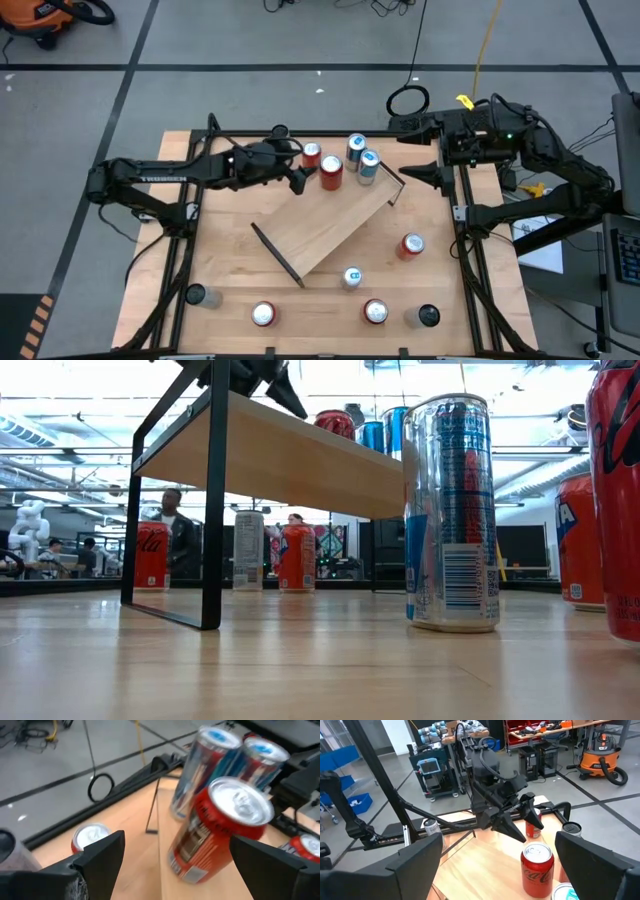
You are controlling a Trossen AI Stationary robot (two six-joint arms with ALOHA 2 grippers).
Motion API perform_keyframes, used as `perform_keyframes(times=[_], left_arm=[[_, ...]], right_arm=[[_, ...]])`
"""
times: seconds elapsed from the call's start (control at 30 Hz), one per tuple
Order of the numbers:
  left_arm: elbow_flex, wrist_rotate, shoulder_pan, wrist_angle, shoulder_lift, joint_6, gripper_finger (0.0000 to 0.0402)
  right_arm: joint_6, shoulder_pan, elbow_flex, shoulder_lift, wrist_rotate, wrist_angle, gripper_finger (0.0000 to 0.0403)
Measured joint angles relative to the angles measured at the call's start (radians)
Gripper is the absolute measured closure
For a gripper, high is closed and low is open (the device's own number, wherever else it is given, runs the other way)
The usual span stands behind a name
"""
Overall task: Place canned beverage on shelf
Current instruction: Put the top red soda can on the shelf
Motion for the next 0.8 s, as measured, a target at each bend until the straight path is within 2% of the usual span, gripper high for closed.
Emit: perform_keyframes(times=[0.37, 0.6, 0.8], left_arm=[[-0.002, 0.046, -0.001, -0.047, 0.042, -0.027, 0.0041], [0.064, 0.041, 0.012, -0.438, -0.047, -0.234, 0.0041], [0.084, 0.043, 0.037, -0.574, -0.114, -0.238, 0.0041]], right_arm=[[-0.004, 0.000, 0.000, 0.035, -0.001, -0.011, 0.0039], [0.035, 0.000, 0.000, 0.035, 0.000, -0.010, 0.0039], [0.024, 0.000, 0.000, 0.051, 0.089, -0.009, 0.0039]])
